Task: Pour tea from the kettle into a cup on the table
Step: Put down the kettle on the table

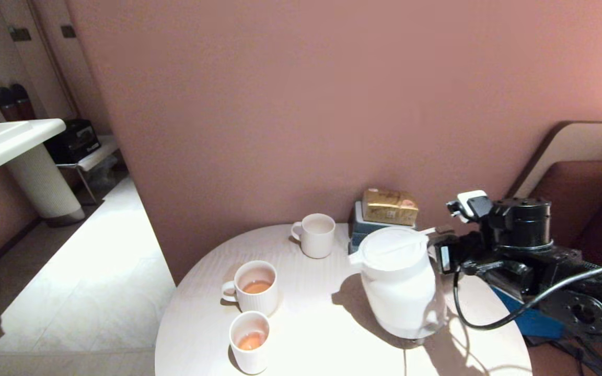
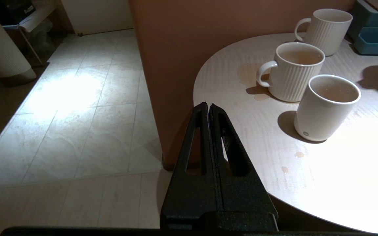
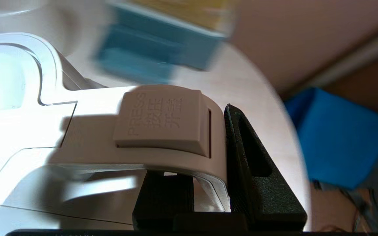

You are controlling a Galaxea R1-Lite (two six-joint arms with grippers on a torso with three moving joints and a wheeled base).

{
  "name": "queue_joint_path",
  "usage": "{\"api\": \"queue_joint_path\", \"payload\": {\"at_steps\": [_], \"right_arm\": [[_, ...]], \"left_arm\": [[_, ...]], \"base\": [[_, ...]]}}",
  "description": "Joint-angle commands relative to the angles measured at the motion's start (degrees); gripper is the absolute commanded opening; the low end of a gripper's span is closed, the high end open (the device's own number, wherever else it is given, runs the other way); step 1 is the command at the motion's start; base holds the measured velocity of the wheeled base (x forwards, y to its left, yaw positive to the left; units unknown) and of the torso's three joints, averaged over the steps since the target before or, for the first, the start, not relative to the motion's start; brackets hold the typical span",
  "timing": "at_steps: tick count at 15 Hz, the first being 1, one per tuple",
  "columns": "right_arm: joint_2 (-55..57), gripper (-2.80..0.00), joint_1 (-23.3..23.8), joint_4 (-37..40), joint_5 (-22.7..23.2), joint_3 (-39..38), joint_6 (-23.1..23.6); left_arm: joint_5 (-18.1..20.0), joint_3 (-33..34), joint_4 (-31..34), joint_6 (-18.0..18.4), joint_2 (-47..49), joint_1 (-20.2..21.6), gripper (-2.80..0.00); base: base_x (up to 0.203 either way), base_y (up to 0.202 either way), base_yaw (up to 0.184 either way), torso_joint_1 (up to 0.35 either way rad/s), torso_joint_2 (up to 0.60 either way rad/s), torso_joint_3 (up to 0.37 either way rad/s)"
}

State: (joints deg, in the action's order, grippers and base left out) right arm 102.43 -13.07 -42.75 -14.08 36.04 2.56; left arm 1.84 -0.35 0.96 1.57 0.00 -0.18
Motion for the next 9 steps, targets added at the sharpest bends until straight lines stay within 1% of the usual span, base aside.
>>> {"api": "queue_joint_path", "payload": {"at_steps": [1,2,4,7,9], "right_arm": [[0.73,-2.8,5.71,-0.5,3.79,-0.59,0.01],[2.54,-2.8,8.71,-1.26,6.67,-0.25,-0.08],[7.33,-2.8,11.5,-5.53,9.27,0.65,-0.56],[14.57,-2.8,13.07,-14.09,10.41,2.71,-1.09],[17.15,-2.8,13.24,-15.28,10.63,5.43,-1.75]], "left_arm": [[0.0,0.0,0.0,0.01,0.0,0.01,-2.8],[0.0,0.0,0.0,0.01,0.0,0.01,-2.8],[0.0,0.0,0.0,0.01,0.0,0.01,-2.8],[0.0,0.0,0.0,0.01,0.0,0.01,-2.8],[0.0,0.0,0.0,0.01,0.0,0.01,-2.8]], "base": [[0.0,0.0,0.0,0.0,0.0,0.0],[0.0,0.0,0.0,0.0,0.0,0.0],[0.0,0.0,0.0,0.0,0.0,0.0],[0.0,0.0,0.0,0.0,0.0,0.0],[0.0,0.0,0.0,0.0,0.0,0.0]]}}
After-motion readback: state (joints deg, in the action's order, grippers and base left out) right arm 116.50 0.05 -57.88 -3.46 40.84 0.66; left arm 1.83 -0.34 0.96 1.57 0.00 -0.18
